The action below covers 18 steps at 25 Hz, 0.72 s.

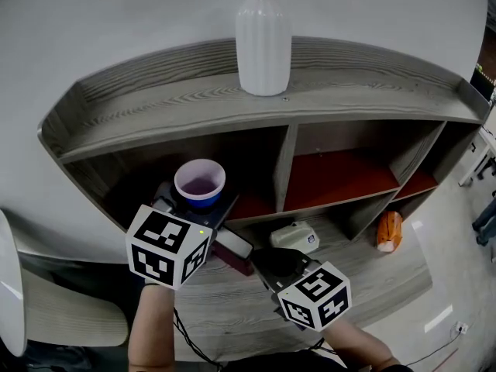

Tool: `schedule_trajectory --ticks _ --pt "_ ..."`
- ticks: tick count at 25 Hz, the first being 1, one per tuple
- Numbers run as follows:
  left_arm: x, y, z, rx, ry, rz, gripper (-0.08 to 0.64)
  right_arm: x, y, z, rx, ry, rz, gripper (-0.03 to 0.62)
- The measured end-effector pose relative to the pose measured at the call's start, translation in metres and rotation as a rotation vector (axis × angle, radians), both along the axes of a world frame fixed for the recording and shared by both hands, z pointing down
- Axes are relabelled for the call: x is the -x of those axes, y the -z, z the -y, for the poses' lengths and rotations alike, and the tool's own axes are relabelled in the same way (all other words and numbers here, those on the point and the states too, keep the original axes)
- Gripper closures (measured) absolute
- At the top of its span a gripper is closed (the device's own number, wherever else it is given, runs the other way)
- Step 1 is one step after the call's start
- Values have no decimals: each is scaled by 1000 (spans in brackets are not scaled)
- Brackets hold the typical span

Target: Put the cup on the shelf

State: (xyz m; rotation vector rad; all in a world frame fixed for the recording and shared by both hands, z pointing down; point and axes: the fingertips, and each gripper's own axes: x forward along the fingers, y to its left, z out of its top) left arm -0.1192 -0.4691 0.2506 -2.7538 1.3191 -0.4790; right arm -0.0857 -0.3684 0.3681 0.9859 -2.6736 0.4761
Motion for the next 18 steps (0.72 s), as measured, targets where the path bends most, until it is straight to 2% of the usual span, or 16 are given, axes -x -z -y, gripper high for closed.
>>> schedule_trajectory --ticks 4,9,13,18 --pt "-3 -8 2 12 -22 41 272 -2 -1 2 5 -2 0 595" --pt "-7 -8 3 9 -48 56 272 -4 -1 4 6 -4 3 595" --pt "-5 -15 6 -6 -49 149 272 -2 -1 4 9 2 3 595" --pt "-7 -26 6 33 -95 232 273 0 -3 6 10 3 3 595"
